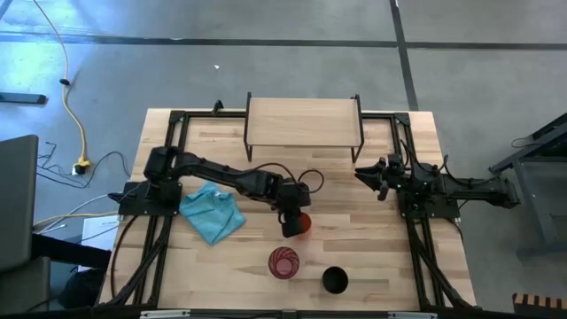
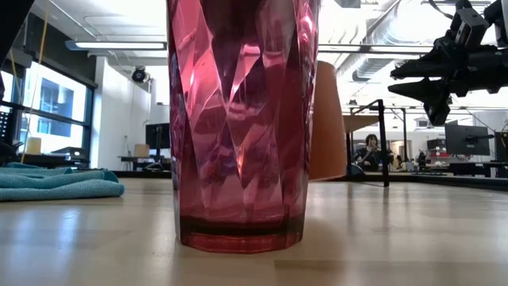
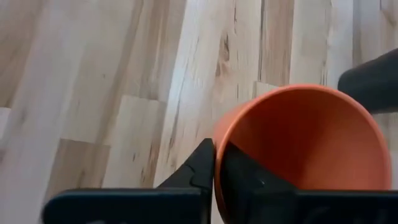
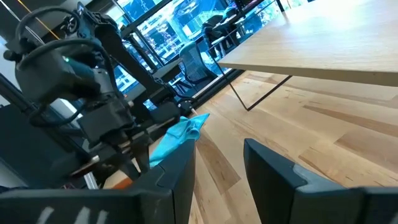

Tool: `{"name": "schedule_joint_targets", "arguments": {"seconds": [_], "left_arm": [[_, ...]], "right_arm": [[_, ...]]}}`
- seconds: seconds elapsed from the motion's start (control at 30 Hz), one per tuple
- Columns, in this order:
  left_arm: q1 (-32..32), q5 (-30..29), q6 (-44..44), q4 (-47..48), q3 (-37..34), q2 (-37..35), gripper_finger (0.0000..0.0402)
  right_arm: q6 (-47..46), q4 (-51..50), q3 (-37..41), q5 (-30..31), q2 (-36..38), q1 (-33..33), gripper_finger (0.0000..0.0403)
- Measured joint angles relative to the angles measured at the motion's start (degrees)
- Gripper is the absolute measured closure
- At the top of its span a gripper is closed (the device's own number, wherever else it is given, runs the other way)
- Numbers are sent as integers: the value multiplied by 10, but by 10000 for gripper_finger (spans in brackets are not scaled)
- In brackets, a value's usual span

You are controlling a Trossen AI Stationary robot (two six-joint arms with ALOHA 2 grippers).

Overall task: Stack small to large cups/mugs on shelf
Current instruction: Put the orange cup on the shelf

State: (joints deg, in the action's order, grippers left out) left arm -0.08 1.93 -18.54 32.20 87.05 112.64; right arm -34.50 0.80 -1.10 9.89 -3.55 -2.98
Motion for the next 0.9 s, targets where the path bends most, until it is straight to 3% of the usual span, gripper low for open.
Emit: {"name": "schedule_joint_targets", "arguments": {"seconds": [0.23,0.5,0.7,0.9], "left_arm": [[24,-10,-6,124,61,-9,399],[79,-67,51,307,219,-8,400],[148,-105,110,404,348,-8,401],[237,-106,150,479,440,-7,401]], "right_arm": [[0,0,0,0,-1,0,274],[0,0,0,0,-3,0,274],[0,-1,0,-2,-2,0,274],[-2,-3,0,-20,-2,0,274]]}}
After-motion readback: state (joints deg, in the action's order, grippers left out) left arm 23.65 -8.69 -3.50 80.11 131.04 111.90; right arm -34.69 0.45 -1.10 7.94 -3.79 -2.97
